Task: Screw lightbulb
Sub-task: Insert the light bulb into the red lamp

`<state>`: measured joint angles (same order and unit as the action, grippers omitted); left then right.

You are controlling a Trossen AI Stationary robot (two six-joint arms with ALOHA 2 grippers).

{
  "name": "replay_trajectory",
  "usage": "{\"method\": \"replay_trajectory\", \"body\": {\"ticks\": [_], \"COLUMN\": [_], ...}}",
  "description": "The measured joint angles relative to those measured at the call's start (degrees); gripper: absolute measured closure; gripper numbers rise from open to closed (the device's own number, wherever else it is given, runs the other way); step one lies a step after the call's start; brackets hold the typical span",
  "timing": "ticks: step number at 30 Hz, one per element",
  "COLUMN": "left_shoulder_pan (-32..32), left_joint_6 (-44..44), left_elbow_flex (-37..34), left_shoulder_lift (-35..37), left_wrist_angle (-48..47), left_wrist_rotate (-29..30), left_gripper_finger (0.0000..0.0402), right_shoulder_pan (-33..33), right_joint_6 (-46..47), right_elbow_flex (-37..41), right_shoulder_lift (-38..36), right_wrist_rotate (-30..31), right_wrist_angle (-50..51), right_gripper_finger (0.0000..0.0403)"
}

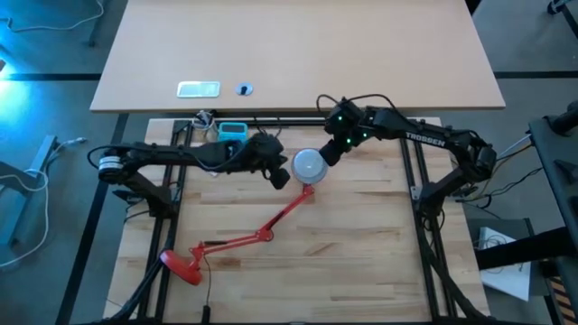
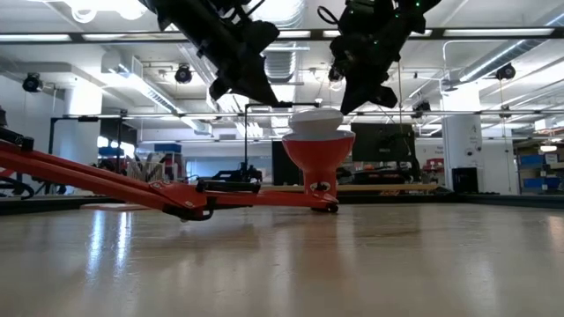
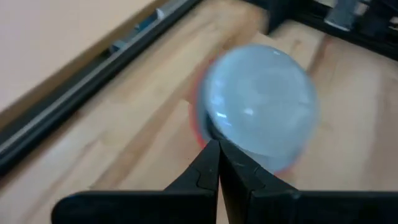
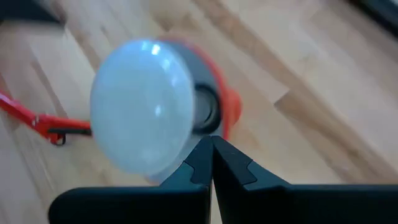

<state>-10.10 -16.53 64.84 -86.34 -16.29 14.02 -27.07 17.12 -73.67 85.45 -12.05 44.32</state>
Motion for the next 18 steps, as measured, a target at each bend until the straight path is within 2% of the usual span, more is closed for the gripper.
{"method": "replay_trajectory", "body": {"ticks": [7,13,18], "left_shoulder_pan": [3.5,4.1,4.1], "left_joint_6": [-4.6,-6.5,-6.0], "left_elbow_flex": [-0.2,-0.2,-0.2], "left_shoulder_lift": [-5.0,-9.4,-10.2], "left_wrist_angle": [2.5,8.2,11.6], "left_wrist_rotate": [0.0,-0.1,-1.6], "left_gripper_finger": [0.0401,0.0401,0.0401], "right_shoulder_pan": [-3.4,-3.2,-3.2], "right_joint_6": [-1.0,-2.4,-0.7], "right_elbow_flex": [0.0,0.4,0.3], "right_shoulder_lift": [0.0,0.1,0.1], "right_wrist_rotate": [-1.0,-3.5,-3.7], "right_wrist_angle": [-2.8,-3.0,-3.2], "right_gripper_finger": [0.0403,0.0403,0.0403]}}
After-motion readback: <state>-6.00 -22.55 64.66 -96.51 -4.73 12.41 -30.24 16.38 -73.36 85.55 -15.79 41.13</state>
